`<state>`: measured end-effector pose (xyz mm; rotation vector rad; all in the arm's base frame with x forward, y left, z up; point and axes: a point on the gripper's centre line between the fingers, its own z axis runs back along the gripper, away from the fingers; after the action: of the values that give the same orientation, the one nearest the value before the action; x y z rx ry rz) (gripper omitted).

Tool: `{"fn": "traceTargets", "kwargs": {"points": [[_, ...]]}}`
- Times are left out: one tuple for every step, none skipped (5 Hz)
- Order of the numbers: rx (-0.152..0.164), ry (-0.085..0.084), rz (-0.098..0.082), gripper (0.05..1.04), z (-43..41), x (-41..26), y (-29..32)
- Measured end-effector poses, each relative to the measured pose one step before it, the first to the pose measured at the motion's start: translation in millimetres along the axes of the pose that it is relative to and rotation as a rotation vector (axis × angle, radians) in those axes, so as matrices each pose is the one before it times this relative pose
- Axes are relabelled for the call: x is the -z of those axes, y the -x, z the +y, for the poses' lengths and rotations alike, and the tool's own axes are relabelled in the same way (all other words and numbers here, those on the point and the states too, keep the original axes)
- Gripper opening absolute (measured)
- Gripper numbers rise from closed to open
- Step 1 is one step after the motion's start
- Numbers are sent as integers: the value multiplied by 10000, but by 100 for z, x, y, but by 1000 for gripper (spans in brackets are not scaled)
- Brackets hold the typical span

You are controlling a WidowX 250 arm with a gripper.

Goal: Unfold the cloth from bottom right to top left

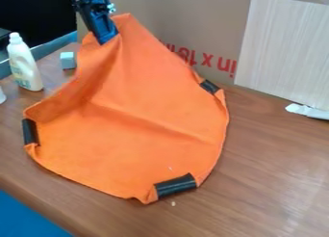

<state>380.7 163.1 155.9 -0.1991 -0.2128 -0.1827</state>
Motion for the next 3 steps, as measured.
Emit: {"fn": "traceTargets", "kwargs": {"points": [[-175,-131,131,79,1012,225,-151],[23,-305,-26,182,755,-511,27],[-61,-14,232,419,1195,43,106]]}}
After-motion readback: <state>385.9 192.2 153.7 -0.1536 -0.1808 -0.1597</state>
